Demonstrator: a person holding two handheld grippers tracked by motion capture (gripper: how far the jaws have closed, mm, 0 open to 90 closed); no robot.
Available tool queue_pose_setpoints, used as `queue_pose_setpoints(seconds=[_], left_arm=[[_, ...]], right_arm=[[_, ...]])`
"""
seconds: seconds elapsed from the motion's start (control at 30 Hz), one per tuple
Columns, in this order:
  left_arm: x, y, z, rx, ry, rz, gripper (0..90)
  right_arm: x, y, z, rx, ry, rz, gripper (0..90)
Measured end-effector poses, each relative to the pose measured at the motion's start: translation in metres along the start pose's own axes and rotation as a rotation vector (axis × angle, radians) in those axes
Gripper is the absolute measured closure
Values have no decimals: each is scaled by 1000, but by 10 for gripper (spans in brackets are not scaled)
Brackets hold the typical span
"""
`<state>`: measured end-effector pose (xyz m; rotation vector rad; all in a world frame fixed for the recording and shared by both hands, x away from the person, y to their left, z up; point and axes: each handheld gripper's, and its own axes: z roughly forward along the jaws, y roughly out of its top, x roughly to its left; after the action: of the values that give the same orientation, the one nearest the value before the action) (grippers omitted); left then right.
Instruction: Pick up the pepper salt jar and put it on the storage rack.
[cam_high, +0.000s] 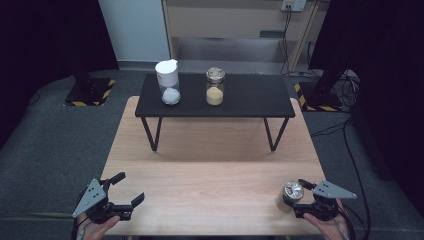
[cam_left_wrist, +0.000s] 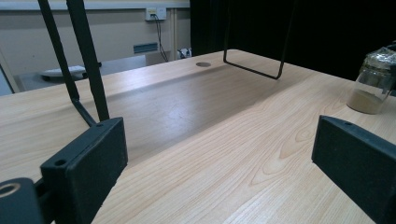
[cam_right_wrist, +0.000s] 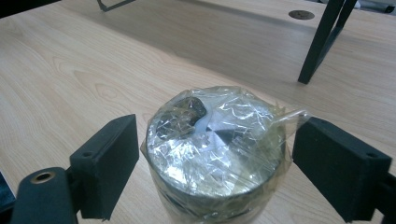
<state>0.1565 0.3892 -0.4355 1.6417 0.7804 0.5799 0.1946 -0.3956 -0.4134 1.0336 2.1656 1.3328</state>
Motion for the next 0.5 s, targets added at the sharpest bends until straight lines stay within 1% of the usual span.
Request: queue_pose_setpoints(seconds=[0.07, 0.1, 0.2, 0.27, 0.3, 0.43, 0.5], left_arm=[[0, 0, 0, -1, 0, 0, 24], [0, 0, 0, -1, 0, 0, 23], [0, 0, 0, 0, 0, -1, 23], [0, 0, 0, 0, 0, -1, 23], [0, 0, 0, 0, 0, -1, 23], [0, 0, 0, 0, -1, -1, 23], [0, 0, 0, -1, 0, -2, 24]], right_arm=[[0, -1, 1, -1, -4, -10, 211], [-1, -2, 1, -5, -1, -6, 231], [-8, -5, 3, -17, 28, 16, 269], [-8, -6, 3, -23, 32, 4, 315], [-6, -5, 3, -22, 25, -13, 320], [-7, -5, 3, -23, 29, -12, 333], [-6, -3, 2, -16, 26, -21, 337]])
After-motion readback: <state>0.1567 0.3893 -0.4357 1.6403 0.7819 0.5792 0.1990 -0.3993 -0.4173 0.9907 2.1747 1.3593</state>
